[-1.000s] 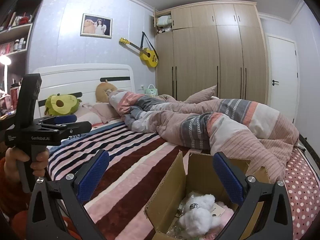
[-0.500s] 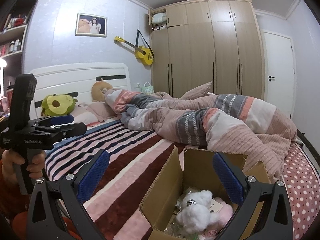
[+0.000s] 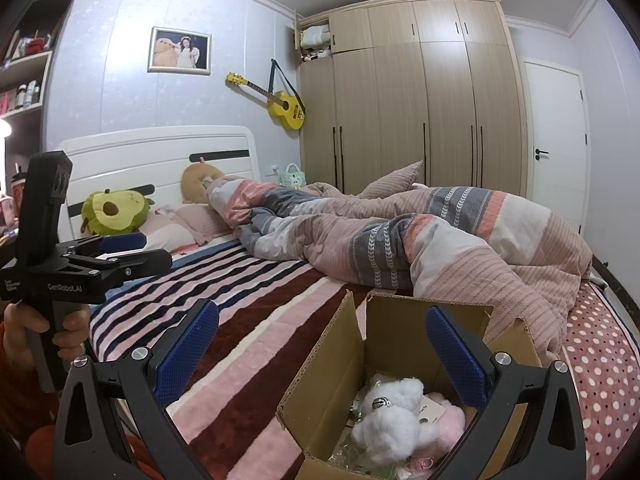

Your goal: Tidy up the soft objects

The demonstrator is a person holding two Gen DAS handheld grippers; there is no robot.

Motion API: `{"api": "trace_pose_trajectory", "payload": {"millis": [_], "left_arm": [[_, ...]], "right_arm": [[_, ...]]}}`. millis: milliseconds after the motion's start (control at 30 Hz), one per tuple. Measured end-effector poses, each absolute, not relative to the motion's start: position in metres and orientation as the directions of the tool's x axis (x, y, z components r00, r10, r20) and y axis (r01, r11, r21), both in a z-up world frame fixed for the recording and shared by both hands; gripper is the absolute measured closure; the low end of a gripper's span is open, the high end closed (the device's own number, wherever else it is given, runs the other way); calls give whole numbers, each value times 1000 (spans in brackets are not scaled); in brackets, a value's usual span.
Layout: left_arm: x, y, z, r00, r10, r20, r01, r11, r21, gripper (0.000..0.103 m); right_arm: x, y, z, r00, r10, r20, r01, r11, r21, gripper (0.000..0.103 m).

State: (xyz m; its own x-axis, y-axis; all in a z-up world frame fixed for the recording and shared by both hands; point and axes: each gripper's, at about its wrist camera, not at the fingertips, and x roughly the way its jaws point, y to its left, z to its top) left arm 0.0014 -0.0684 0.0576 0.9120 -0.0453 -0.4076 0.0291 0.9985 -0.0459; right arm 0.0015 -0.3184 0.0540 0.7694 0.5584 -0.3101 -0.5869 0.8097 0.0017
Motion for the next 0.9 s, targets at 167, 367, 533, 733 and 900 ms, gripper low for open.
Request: {"api": "trace_pose_trajectory", "payload": {"millis": [167, 367, 533, 733, 900], "left_arm": [[1, -68, 57, 912, -46, -408, 29, 998, -49, 1], [1, -68, 56, 911, -48, -410, 30, 998, -50, 1], [2, -68, 56, 911, -48, -410, 30, 998, -50, 1], [1, -66, 54, 910, -48, -412, 31, 998, -49, 1], [1, -66, 54, 910, -49, -411, 32, 998, -48, 1]], "right_arm": [[3, -320, 54, 767, 561, -310, -589, 808, 3, 0], [3, -319, 52, 767, 559, -315, -588, 809, 1, 0], [1, -319, 51, 769, 556, -316, -585, 811, 5, 0], [2, -319, 51, 769, 556, -317, -585, 811, 4, 0], [1, -318, 51, 768, 556, -317, -585, 811, 5, 0]]}}
